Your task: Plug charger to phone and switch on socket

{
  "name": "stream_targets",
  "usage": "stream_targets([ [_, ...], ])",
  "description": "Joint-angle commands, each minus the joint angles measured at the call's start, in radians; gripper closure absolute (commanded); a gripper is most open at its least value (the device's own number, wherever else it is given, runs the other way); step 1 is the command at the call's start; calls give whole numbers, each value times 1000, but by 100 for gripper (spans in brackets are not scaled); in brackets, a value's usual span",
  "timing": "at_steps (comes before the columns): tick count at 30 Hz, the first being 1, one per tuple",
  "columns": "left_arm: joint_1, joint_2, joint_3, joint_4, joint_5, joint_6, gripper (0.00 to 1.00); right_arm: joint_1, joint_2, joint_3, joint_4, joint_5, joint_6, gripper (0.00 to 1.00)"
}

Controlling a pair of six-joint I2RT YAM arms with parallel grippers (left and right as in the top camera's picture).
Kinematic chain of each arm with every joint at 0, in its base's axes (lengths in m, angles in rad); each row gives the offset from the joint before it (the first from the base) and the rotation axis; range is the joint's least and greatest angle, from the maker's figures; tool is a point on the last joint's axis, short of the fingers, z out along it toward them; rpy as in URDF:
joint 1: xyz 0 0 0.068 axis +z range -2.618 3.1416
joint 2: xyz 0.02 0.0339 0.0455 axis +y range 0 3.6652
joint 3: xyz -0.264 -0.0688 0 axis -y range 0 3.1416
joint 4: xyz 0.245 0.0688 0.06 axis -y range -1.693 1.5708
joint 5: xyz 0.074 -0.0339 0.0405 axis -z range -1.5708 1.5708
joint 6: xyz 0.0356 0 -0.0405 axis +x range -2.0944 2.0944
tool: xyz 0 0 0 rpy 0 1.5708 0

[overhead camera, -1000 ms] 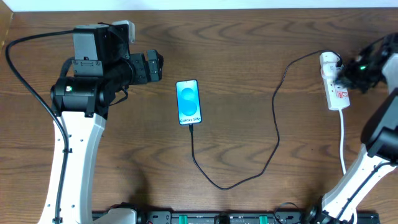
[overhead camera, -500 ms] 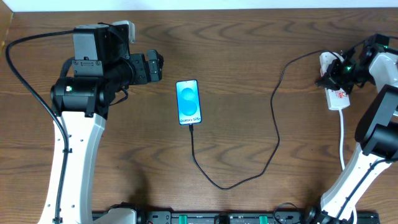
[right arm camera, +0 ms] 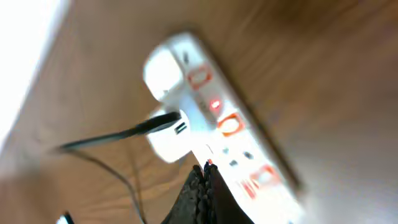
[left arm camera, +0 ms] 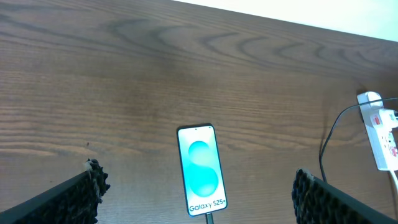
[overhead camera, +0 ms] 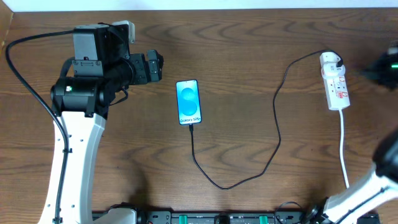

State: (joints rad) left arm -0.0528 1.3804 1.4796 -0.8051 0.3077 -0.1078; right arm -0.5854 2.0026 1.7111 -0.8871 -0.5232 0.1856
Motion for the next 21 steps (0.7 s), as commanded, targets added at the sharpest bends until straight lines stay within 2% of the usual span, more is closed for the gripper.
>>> stream_targets([
  [1,4,-3,3,-2,-14,-1,3,-23,-164,34,-33,1,-55,99],
  [11,4,-3,3,-2,-14,-1,3,47,-372,34,-167,1,-191,96],
  [15,4,-3,3,-2,-14,-1,3,137,-430,34,-187,21,-230,95],
  [21,4,-3,3,-2,-14,-2,3,316,-507,34,-213,169,-232,92],
])
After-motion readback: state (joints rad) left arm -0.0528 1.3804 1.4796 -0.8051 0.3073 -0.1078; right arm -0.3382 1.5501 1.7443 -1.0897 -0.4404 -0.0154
